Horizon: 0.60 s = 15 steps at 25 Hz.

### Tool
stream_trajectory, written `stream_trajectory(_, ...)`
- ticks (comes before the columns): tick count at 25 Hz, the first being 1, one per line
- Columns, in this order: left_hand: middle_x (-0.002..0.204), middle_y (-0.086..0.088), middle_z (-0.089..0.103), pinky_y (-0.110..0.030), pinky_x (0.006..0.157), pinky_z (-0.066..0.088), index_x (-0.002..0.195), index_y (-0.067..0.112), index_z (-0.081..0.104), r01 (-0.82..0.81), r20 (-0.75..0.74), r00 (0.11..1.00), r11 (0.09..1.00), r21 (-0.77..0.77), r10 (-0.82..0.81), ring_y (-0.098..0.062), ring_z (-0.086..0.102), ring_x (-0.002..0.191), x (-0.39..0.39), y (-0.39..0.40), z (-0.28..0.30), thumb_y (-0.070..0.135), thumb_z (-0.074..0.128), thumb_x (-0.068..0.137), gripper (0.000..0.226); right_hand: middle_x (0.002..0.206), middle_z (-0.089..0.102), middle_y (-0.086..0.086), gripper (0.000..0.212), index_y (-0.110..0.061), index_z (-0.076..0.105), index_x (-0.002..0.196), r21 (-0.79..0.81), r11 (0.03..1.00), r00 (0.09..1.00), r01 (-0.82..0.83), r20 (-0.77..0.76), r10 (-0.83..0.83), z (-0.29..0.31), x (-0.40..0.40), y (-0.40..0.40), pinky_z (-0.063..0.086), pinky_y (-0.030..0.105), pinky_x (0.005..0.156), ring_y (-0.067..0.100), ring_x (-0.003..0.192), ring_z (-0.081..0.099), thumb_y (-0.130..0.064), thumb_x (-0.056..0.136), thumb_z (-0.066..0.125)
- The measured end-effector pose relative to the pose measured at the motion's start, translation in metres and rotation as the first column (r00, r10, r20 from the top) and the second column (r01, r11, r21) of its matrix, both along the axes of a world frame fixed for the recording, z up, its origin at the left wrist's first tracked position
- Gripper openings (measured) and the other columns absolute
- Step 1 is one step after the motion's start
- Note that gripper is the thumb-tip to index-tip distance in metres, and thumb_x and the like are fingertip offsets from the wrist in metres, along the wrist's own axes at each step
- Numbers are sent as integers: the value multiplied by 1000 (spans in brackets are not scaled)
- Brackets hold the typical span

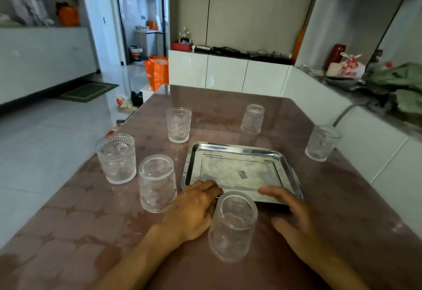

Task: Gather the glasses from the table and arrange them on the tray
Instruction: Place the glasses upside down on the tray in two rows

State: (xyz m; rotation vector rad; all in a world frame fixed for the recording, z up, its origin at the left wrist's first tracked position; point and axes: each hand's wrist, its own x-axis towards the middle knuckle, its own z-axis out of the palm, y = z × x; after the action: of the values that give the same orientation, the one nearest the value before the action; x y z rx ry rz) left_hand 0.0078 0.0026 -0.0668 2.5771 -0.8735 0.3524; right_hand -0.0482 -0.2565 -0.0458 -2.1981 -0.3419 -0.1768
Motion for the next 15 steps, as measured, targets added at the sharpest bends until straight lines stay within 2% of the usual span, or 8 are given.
stream_trajectory(1,129,2,59,-32,99,42,126,20,62,-8,-4,1000,1000,-11,8,-17,54,112,0,-1,2,25,50,100,30,138,61,-14,66,-41,58,135,111,985,981,-132,-127,146,2,-9,0,45,44,104,12,129,54,-12,78,75)
stream_trajectory(2,130,2,59,-33,100,42,125,20,63,-11,-9,1000,1000,-23,11,-18,54,113,0,-2,3,24,51,99,29,144,55,-16,76,-48,46,142,143,961,940,-237,-214,264,3,-17,4,44,41,104,11,132,52,-26,79,81)
stream_trajectory(4,132,2,60,-34,100,41,124,21,64,-15,-23,1000,999,-28,14,-19,54,115,2,-3,5,23,52,98,29,151,45,-25,97,-61,26,147,120,945,914,-305,-241,326,-4,-22,19,42,34,103,3,133,48,-49,72,87)
stream_trajectory(5,134,2,60,-34,100,42,125,21,64,-19,-31,999,999,-33,18,-19,54,115,3,-2,5,23,54,98,29,148,47,-28,101,-64,26,144,164,950,922,-267,-243,301,-7,-23,29,41,32,102,-1,130,50,-52,66,90)
stream_trajectory(7,136,3,59,-33,100,41,127,22,64,-26,-45,999,999,-42,25,-19,54,115,3,-1,5,23,54,98,30,137,56,-30,99,-65,36,138,217,959,948,-185,-219,232,-8,-21,49,44,28,97,-5,122,55,-50,59,94)
stream_trajectory(12,141,1,56,-32,105,38,130,21,61,-31,-41,999,999,-43,29,-19,50,122,4,-1,0,24,51,98,34,120,70,-24,90,-57,59,123,242,958,968,-154,-159,196,2,-19,52,52,21,84,-2,107,65,-33,45,98)
stream_trajectory(15,139,2,58,-35,104,40,127,19,63,-41,-36,999,996,-73,38,-19,50,121,5,-1,-2,21,50,94,35,108,78,-5,77,-40,70,119,499,856,968,-138,-113,222,30,1,40,58,20,69,11,93,75,-32,47,98)
